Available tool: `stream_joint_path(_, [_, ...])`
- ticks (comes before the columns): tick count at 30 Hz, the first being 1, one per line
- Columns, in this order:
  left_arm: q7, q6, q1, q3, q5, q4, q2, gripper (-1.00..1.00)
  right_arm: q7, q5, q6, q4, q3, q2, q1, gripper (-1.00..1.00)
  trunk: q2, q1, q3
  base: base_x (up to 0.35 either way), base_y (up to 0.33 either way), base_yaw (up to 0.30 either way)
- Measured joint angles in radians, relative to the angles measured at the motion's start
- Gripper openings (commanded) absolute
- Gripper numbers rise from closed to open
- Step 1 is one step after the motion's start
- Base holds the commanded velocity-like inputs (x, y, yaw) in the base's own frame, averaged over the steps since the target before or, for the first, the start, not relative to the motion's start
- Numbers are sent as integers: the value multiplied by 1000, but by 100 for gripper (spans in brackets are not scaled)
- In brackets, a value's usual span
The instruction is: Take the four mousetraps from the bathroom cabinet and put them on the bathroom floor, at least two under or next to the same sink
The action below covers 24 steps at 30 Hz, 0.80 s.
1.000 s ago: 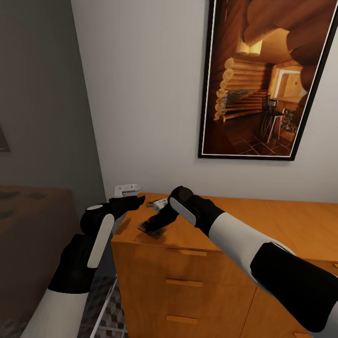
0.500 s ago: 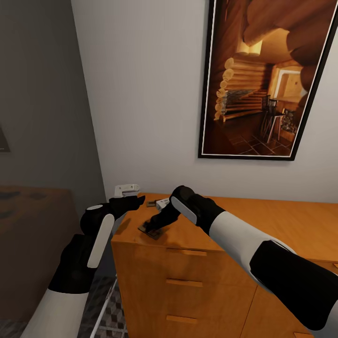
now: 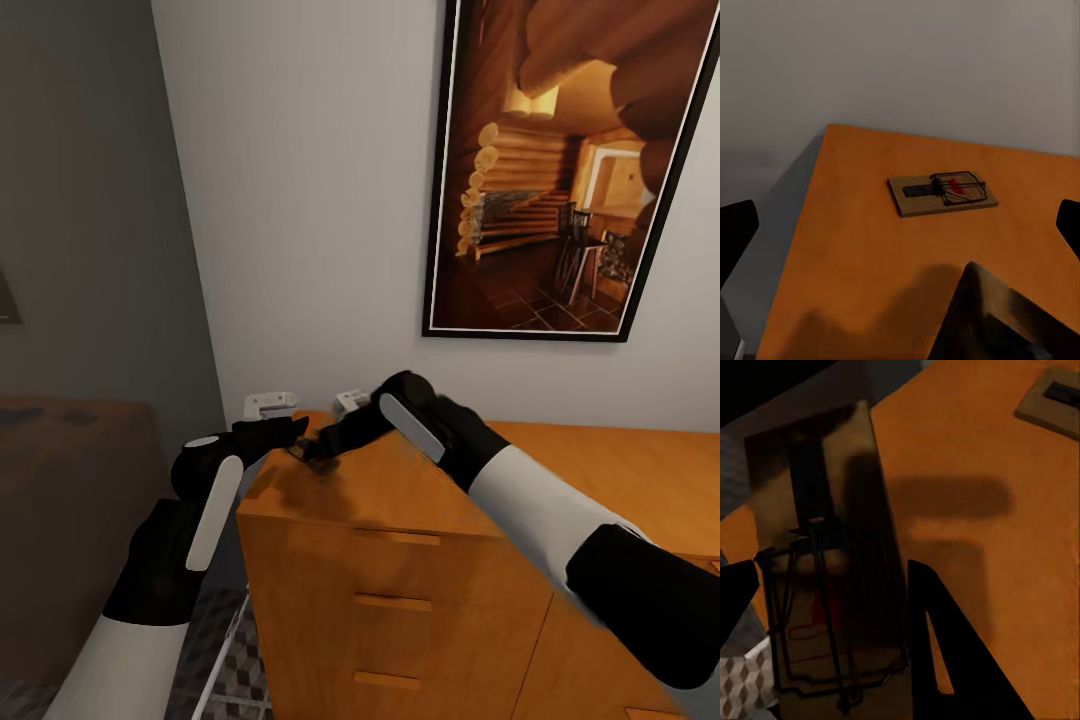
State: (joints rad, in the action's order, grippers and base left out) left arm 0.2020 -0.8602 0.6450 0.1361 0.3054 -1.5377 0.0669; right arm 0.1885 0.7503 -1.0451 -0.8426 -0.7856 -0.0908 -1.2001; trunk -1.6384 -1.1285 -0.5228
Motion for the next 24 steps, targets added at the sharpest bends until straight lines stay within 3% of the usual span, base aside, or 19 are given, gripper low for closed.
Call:
stream_joint_path(1, [0, 0, 0, 0, 0, 0, 0, 100, -4, -5, 0, -24, 33, 7, 0, -100, 0, 0, 0, 0, 0, 0])
stream_joint_path(4, [-1, 9, 1, 0, 1, -11, 1, 100, -13, -14, 0, -64, 84, 17, 1, -100, 0, 0, 0, 0, 0, 0])
stream_joint_path(9, [-1, 2, 1, 0, 8, -63, 0, 100, -22, -59, 0, -101, 135, 28, 1, -100, 0, 0, 0, 0, 0, 0])
stream_joint_path(19, [-1, 2, 1, 0, 10, -71, 0, 100, -25, -83, 0, -110, 151, 35, 1, -100, 0, 0, 0, 0, 0, 0])
stream_joint_path(20, [-1, 2, 0, 1, 12, -63, 0, 100, -26, -101, 2, -110, 152, 36, 1, -100, 0, 0, 0, 0, 0, 0])
stream_joint_path(23, [-1, 2, 0, 1, 13, -58, 0, 100, -26, -104, 2, -111, 154, 42, 1, -100, 0, 0, 0, 0, 0, 0])
stream_joint_path(24, [0, 0, 0, 1, 0, -25, 0, 100, -27, -114, 2, -110, 155, 45, 0, -100, 0, 0, 0, 0, 0, 0])
